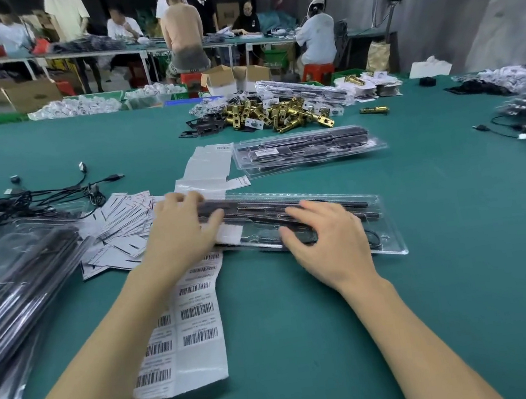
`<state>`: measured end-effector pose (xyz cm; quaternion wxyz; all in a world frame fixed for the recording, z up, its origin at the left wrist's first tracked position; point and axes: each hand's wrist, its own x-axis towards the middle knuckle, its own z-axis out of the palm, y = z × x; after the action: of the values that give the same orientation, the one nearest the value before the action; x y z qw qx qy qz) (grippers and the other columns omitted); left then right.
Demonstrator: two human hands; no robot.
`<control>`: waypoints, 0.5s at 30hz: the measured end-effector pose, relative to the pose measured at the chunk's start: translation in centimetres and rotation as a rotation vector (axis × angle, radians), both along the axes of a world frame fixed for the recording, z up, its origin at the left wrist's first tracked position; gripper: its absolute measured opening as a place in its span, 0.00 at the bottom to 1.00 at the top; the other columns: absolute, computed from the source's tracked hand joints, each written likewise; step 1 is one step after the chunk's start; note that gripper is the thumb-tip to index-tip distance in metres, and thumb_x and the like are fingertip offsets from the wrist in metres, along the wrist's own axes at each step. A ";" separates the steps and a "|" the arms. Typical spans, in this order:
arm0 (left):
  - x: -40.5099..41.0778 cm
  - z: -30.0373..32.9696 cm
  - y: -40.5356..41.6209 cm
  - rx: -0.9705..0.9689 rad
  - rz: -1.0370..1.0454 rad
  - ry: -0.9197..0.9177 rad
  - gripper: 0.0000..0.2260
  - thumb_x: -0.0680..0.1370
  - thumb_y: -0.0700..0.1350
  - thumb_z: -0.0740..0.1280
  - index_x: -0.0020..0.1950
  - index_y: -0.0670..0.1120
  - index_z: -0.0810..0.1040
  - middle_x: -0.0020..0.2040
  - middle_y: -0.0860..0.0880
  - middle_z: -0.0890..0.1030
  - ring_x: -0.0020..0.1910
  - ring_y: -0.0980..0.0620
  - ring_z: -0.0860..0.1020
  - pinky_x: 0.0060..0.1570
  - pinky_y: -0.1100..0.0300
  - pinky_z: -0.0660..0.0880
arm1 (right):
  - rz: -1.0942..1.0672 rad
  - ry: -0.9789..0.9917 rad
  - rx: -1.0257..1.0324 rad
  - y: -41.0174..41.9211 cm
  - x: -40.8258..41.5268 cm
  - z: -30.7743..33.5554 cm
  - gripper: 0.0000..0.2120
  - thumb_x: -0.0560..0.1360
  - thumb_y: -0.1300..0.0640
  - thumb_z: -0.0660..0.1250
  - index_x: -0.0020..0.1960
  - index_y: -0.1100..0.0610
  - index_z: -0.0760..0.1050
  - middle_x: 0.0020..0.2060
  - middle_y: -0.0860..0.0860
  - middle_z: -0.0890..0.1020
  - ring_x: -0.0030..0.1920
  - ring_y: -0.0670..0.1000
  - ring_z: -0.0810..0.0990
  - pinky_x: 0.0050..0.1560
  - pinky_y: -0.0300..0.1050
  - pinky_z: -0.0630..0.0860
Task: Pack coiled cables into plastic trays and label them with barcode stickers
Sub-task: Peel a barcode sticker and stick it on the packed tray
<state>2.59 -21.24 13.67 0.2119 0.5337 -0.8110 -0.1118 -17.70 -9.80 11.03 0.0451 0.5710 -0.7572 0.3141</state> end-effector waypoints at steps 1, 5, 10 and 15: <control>0.4 0.1 -0.4 -0.023 0.089 -0.066 0.27 0.79 0.61 0.62 0.71 0.45 0.70 0.68 0.41 0.72 0.69 0.42 0.66 0.68 0.47 0.66 | -0.078 -0.007 -0.068 0.0 -0.2 0.2 0.20 0.76 0.38 0.64 0.65 0.42 0.78 0.67 0.42 0.77 0.70 0.47 0.69 0.73 0.56 0.60; 1.8 0.3 -1.7 0.043 0.255 -0.113 0.35 0.76 0.68 0.62 0.71 0.42 0.69 0.60 0.40 0.79 0.62 0.39 0.74 0.57 0.47 0.73 | -0.442 -0.095 -0.001 0.4 -2.5 0.9 0.24 0.74 0.38 0.66 0.67 0.48 0.73 0.71 0.51 0.72 0.73 0.55 0.65 0.72 0.62 0.59; 2.9 0.4 -2.7 0.171 0.243 0.017 0.32 0.77 0.67 0.61 0.65 0.40 0.73 0.53 0.43 0.79 0.45 0.47 0.74 0.42 0.56 0.69 | -0.466 -0.220 0.151 0.6 -4.4 0.7 0.23 0.76 0.38 0.64 0.66 0.48 0.73 0.66 0.53 0.74 0.66 0.60 0.70 0.65 0.55 0.65; 3.7 0.4 -3.0 0.302 0.189 0.091 0.21 0.77 0.67 0.62 0.43 0.49 0.71 0.38 0.47 0.73 0.34 0.50 0.70 0.32 0.61 0.64 | -0.431 -0.334 0.004 0.6 -4.8 1.1 0.14 0.75 0.42 0.67 0.58 0.46 0.77 0.61 0.51 0.77 0.62 0.57 0.74 0.57 0.50 0.69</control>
<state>6.27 -24.26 14.12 0.1757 0.6277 -0.7207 -0.2359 -22.53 -9.22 12.08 -0.0157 0.3372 -0.8587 0.3857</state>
